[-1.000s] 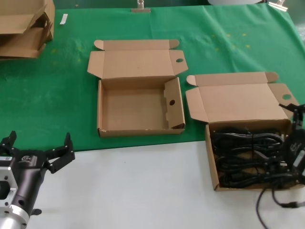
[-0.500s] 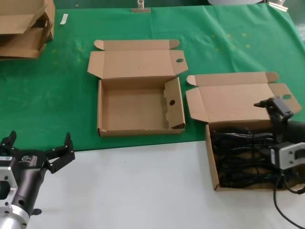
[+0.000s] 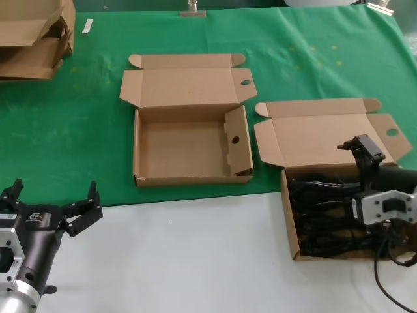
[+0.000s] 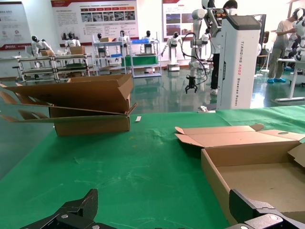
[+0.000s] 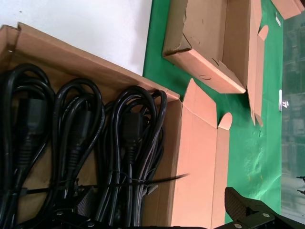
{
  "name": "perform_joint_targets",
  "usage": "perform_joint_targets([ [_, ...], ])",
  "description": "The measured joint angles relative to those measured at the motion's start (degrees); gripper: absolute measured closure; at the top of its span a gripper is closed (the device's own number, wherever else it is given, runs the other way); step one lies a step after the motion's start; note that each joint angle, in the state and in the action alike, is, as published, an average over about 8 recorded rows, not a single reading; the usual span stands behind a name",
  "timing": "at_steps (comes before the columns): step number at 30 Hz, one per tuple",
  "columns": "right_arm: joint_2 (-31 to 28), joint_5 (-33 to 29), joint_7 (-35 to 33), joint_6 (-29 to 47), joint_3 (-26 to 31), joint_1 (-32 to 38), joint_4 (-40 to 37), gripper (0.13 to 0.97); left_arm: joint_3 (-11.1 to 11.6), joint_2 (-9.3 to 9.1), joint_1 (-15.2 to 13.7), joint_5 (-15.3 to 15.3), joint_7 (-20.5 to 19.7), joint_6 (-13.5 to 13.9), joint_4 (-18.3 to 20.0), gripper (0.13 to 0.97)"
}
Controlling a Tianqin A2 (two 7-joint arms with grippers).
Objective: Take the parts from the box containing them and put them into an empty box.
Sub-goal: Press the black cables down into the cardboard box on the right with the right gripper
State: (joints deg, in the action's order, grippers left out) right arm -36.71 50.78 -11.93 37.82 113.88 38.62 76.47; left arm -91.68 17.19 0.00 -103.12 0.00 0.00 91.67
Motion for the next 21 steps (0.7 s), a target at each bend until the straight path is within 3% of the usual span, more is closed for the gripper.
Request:
perform_joint_targets([
  [8,2.0,-1.3,0.1,-0.2,-0.1,1.1,-2.4,0.136,0.0,0.0,0.0,0.0,0.0,0.0,0.0,0.132],
  [21,2.1,-1.1,-0.1,-0.2,-0.7,0.1,-2.9,0.266,0.0,0.0,0.0,0.0,0.0,0.0,0.0,0.132],
])
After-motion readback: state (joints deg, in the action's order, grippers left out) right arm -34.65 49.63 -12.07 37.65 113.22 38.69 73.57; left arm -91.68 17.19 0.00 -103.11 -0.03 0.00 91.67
